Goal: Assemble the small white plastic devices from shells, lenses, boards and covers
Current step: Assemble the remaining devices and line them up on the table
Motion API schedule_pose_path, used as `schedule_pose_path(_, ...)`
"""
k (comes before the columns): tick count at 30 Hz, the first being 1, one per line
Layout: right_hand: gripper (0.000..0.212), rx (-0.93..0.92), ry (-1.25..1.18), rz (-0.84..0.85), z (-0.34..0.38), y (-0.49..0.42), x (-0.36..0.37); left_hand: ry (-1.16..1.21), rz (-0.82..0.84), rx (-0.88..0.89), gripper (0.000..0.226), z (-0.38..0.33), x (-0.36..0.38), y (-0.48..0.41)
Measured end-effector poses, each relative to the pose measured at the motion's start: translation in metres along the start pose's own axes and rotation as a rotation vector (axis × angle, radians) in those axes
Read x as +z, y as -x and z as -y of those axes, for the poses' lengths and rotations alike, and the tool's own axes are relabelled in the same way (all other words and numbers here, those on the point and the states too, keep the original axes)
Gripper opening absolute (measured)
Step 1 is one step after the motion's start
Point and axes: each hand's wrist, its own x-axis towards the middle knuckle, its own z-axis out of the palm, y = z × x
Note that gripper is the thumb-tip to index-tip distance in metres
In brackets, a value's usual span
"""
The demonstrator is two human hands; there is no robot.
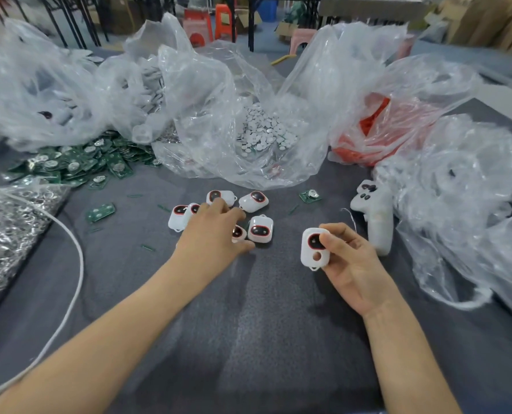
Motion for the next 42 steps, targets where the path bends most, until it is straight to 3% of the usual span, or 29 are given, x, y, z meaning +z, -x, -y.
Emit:
schedule_pose_path(2, 0.013, -0.001, -0.013, -0.004, 0.0, -0.001, -0.002, -0.129, -0.091, -0.023, 0.052, -0.011, 0.002, -0.001)
schedule_pose_path(4, 0.012, 0.001, -0.02, -0.011, 0.0, -0.001, -0.002, -0.214, -0.015, -0.052, 0.063, -0.027, 0.007, -0.008)
schedule_pose_path(7, 0.01, 0.006, -0.044, -0.016, 0.0, -0.001, -0.003, -0.255, 0.092, 0.025, 0.046, -0.045, 0.013, -0.018)
schedule_pose_path(9, 0.014, 0.015, -0.064, -0.021, 0.001, -0.001, -0.003, -0.194, 0.154, 0.147, 0.032, -0.045, 0.013, -0.019)
schedule_pose_path(12, 0.018, 0.019, -0.082, -0.037, 0.002, -0.003, -0.002, -0.018, 0.319, 0.355, 0.046, -0.036, 0.005, -0.015)
schedule_pose_path(14, 0.018, 0.021, -0.1, -0.05, 0.002, -0.004, -0.002, 0.024, 0.341, 0.51, 0.043, -0.028, 0.001, -0.013)
schedule_pose_path(16, 0.018, 0.022, -0.109, -0.06, 0.002, -0.004, -0.002, 0.15, 0.356, 0.554, 0.043, -0.02, 0.0, -0.009)
schedule_pose_path(18, 0.016, 0.025, -0.117, -0.061, 0.002, -0.005, -0.003, 0.318, 0.308, 0.517, 0.043, -0.018, -0.002, -0.008)
schedule_pose_path(20, 0.012, 0.026, -0.133, -0.062, 0.002, -0.005, -0.004, 0.434, 0.158, 0.444, 0.042, -0.019, -0.006, -0.018)
schedule_pose_path(22, 0.01, 0.024, -0.145, -0.065, 0.002, -0.005, -0.004, 0.375, 0.092, 0.353, 0.048, -0.017, -0.012, -0.041)
schedule_pose_path(26, 0.015, 0.032, -0.148, -0.061, 0.003, -0.005, -0.004, 0.037, 0.385, 0.38, 0.058, -0.008, -0.02, -0.09)
schedule_pose_path(30, 0.017, 0.034, -0.157, -0.068, 0.004, -0.006, -0.003, -0.16, 0.439, 0.408, 0.048, -0.002, -0.015, -0.108)
schedule_pose_path(34, 0.014, 0.033, -0.16, -0.057, 0.003, -0.007, -0.004, -0.134, 0.463, 0.375, 0.043, 0.004, -0.012, -0.109)
schedule_pose_path(39, 0.015, 0.033, -0.159, -0.041, 0.002, -0.008, -0.005, -0.004, 0.507, 0.263, 0.059, 0.027, -0.024, -0.104)
schedule_pose_path(42, 0.016, 0.038, -0.146, -0.036, 0.002, -0.008, -0.006, -0.169, 0.572, 0.215, 0.06, 0.046, -0.035, -0.102)
